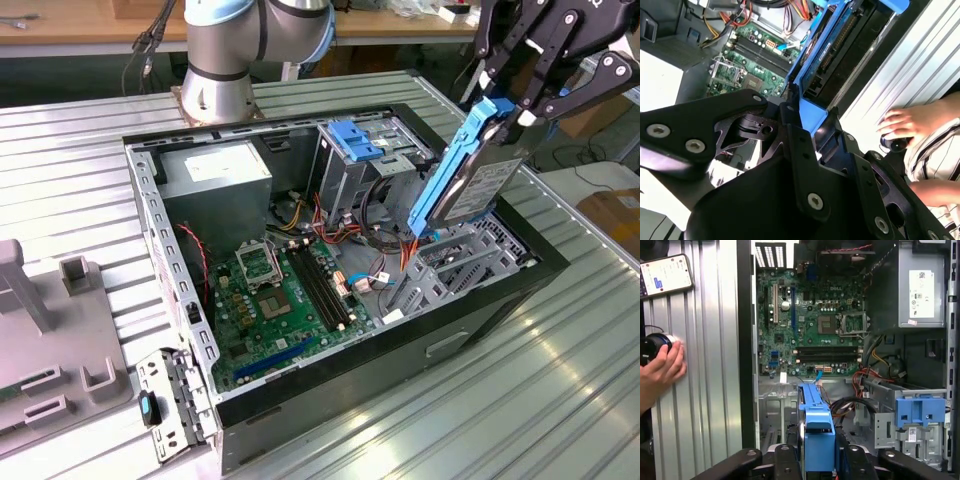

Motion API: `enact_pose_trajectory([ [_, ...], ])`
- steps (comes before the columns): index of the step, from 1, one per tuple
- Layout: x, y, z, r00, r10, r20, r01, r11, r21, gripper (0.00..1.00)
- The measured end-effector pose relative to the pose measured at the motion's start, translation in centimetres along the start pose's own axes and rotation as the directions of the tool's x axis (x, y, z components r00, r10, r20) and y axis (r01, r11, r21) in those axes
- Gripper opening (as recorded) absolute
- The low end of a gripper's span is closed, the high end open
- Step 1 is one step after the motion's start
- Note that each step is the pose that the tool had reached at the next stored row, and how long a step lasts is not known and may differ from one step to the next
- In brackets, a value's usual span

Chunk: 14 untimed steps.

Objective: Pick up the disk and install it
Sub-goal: 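Insert the disk into the insertion slot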

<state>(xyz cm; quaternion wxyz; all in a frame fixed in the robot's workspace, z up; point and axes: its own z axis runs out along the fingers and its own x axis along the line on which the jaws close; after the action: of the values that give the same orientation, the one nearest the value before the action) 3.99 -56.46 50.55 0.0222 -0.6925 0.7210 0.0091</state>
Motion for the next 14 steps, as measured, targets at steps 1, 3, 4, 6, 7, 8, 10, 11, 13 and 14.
enact_pose_trajectory([
  [1, 0.03, -0.46, 0.01, 1.0, 0.0, 0.0, 0.0, 1.0, -0.0001, 0.37],
  [3, 0.18, -0.89, 0.02, 1.0, 0.001, 0.0001, -0.001, 1.0, 0.0, 0.37],
  [4, 0.33, -1.06, 0.01, 1.0, 0.001, 0.0, -0.001, 1.0, 0.0, 0.37],
  [6, 0.6, -1.24, 0.01, 1.0, 0.002, 0.0, -0.002, 1.0, 0.0, 0.37],
  [7, 0.77, -1.31, 0.0, 1.0, 0.003, -0.0001, -0.003, 1.0, 0.0, 0.37],
  [8, 0.99, -1.37, 0.0, 1.0, 0.003, 0.0, -0.003, 1.0, 0.0001, 0.37],
  [10, 1.18, -1.4, 0.08, 1.0, 0.004, 0.0002, -0.004, 1.0, 0.0001, 0.37],
  [11, 1.2, -1.42, 0.36, 1.0, 0.004, 0.0001, -0.004, 1.0, 0.0001, 0.37],
  [13, 1.2, -1.42, 0.42, 1.0, 0.004, 0.0, -0.004, 1.0, 0.0001, 0.37],
  [14, 1.2, -1.42, 0.42, 1.0, 0.004, -0.0002, -0.004, 1.0, 0.0001, 0.37],
])
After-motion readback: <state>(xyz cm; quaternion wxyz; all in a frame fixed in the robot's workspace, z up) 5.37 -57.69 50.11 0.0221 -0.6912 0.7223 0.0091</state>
